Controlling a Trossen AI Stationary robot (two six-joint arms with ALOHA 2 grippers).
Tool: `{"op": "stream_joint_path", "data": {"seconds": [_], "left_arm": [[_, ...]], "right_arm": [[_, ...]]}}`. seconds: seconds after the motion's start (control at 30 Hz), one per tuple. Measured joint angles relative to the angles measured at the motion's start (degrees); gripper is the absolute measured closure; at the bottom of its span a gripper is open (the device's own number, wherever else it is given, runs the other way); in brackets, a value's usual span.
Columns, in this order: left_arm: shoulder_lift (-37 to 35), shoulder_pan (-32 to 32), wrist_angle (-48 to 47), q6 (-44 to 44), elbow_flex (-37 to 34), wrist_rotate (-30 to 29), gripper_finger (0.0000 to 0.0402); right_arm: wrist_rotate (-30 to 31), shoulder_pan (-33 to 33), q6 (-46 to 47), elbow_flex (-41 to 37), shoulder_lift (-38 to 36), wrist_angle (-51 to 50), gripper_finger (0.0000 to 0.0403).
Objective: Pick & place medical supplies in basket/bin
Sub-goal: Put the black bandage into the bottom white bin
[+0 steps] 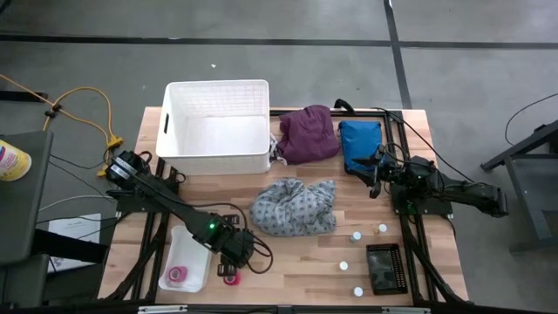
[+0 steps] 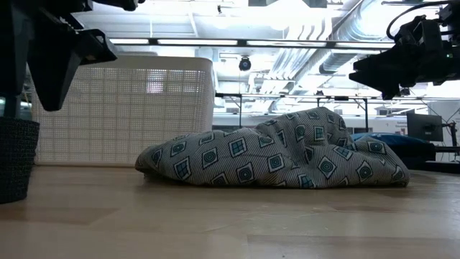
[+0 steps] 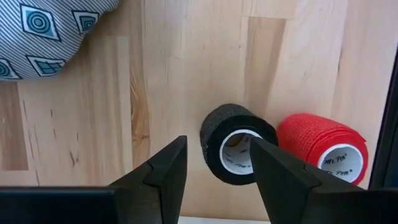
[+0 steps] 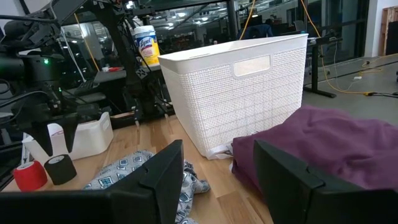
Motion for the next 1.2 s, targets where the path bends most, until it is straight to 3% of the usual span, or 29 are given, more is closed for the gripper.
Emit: {"op": "stream_joint_path", "data": {"seconds": [0.83,1.2], "left_arm": [[4.3,-0.9,1.5,-0.4,-1.8,1.0,0.0235],[4.3,-0.9,1.6,-0.4,-1.8,1.1,0.0290]], "right_arm": [[0.0,0.0,0.0,0.0,0.0,0.0,0.0221],[0.0,0.0,0.0,0.0,0.0,0.0,0.0221]]}}
